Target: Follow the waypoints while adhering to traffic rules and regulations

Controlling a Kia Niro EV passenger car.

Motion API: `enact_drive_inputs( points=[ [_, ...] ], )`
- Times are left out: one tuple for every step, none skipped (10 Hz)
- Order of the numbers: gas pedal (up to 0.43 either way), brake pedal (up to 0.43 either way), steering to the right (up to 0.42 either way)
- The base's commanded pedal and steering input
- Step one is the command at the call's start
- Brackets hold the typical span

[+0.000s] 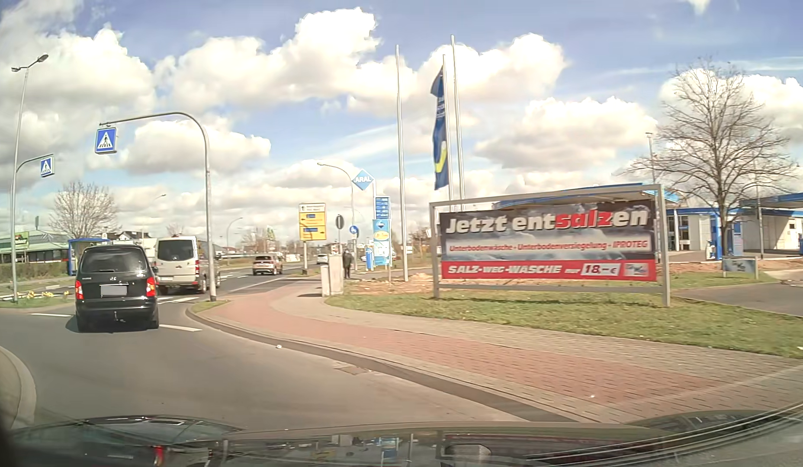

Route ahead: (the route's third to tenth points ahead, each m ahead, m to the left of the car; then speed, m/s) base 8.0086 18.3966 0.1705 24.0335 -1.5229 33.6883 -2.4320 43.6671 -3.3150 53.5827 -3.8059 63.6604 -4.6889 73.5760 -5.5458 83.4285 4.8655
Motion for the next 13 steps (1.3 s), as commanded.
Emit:
enact_drive_inputs(
  points=[
    [0.059, 0.000, -0.457],
    [0.059, 0.000, -0.456],
    [0.059, 0.000, -0.456],
    [0.059, 0.000, -0.455],
    [0.059, 0.000, -0.450],
    [0.059, 0.000, -0.443],
    [0.059, 0.000, -0.438],
    [0.059, 0.000, -0.435],
    [0.059, 0.000, -0.432],
    [0.059, 0.000, -0.428],
    [0.059, 0.000, -0.427],
    [0.059, 0.000, -0.427],
    [0.059, 0.000, -0.426]
  ],
)
